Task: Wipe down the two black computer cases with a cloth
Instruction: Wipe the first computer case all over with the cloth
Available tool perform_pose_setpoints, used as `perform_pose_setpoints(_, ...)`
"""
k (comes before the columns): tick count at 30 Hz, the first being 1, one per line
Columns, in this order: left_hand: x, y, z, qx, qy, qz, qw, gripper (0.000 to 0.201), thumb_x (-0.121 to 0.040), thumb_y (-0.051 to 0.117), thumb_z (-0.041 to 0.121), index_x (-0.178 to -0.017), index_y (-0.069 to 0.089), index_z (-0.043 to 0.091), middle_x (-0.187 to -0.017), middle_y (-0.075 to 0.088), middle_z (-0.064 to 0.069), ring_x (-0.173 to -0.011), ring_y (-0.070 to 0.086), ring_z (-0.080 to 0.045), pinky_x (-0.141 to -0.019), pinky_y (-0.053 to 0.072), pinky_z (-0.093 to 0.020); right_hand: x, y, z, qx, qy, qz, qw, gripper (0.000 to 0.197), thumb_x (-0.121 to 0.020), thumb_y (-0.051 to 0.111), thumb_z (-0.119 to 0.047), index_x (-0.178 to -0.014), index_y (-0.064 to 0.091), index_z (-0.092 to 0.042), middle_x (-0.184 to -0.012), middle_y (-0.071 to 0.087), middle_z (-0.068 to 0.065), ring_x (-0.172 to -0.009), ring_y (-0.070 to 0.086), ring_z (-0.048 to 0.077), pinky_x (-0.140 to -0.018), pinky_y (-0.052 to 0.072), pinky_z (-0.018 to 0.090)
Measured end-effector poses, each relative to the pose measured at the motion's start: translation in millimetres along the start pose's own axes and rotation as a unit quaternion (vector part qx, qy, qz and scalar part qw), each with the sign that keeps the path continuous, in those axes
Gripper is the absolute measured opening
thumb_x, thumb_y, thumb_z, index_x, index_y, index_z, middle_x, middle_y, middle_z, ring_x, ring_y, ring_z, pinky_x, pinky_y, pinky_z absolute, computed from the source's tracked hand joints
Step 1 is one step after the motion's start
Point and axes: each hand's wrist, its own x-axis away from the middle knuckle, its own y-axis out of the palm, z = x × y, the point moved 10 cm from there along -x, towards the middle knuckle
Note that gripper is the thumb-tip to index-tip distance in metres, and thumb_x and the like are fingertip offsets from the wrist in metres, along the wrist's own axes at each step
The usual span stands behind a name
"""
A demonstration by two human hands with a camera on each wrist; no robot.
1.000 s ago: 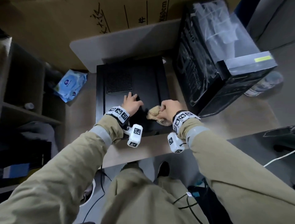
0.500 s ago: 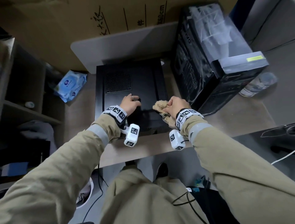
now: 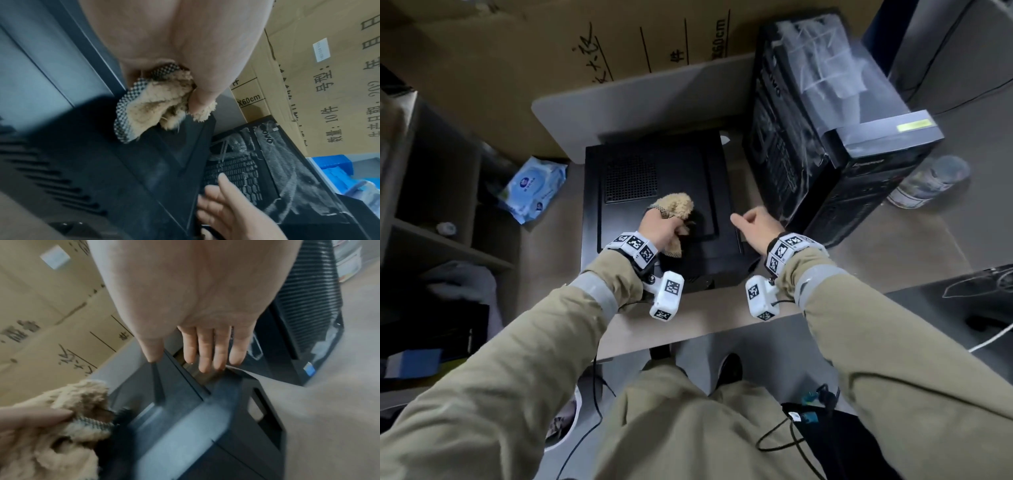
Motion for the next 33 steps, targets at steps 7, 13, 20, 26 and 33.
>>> perform_pose_setpoints(7,0,-39,-21,-0.177,-0.034,0.073,0.981,0.030,-0.081,0.065,0.039,-0.072,0.063,0.010,-0.096,0.069,-0.016,-0.100,0.059,-0.033,-0.093,0.050,-0.041,-10,39,25,0.104,0.026,-0.056,0.993,0.074,-0.090,0.046,-0.073,-0.130,0.051,-0.011,-0.124,0.063,0.011,-0.113,0.060,0.034,-0.098,0.048,0.045)
perform_pose_setpoints(13,-2,-28,-30,-0.248,-0.066,0.049,0.965,0.029,-0.090,0.059,0.039,-0.090,0.059,0.010,-0.109,0.064,-0.018,-0.114,0.052,-0.039,-0.104,0.042,-0.046,-14,33,27,0.144,0.007,-0.054,0.988,0.078,-0.087,0.042,-0.079,-0.122,0.051,-0.010,-0.111,0.064,0.011,-0.104,0.060,0.034,-0.090,0.050,0.044)
perform_pose_setpoints(20,-1,-26,-30,-0.251,-0.085,0.023,0.964,0.030,-0.093,0.060,0.038,-0.080,0.055,0.011,-0.095,0.061,-0.011,-0.123,0.046,-0.037,-0.109,0.034,-0.042,-21,26,16,0.132,-0.038,-0.051,0.989,0.065,-0.082,0.055,-0.078,-0.110,0.051,-0.019,-0.104,0.065,0.005,-0.101,0.059,0.030,-0.087,0.050,0.042)
perform_pose_setpoints(26,5,-36,-42,-0.298,-0.098,0.016,0.949,0.076,-0.087,0.061,0.059,-0.139,0.043,0.006,-0.148,0.041,-0.020,-0.138,0.034,-0.041,-0.111,0.030,-0.046,-9,12,-6,0.129,-0.058,-0.024,0.990,0.064,-0.074,0.067,-0.076,-0.106,0.052,-0.021,-0.102,0.063,0.002,-0.096,0.057,0.024,-0.076,0.044,0.035)
perform_pose_setpoints(33,8,-63,-51,-0.226,-0.096,0.001,0.969,0.055,-0.081,0.070,0.060,-0.092,0.051,0.010,-0.104,0.059,-0.011,-0.103,0.050,-0.031,-0.091,0.039,-0.035,18,-10,-66,0.137,-0.063,0.008,0.988,0.069,-0.070,0.072,-0.074,-0.105,0.055,-0.017,-0.099,0.063,0.002,-0.084,0.056,0.018,-0.058,0.039,0.030)
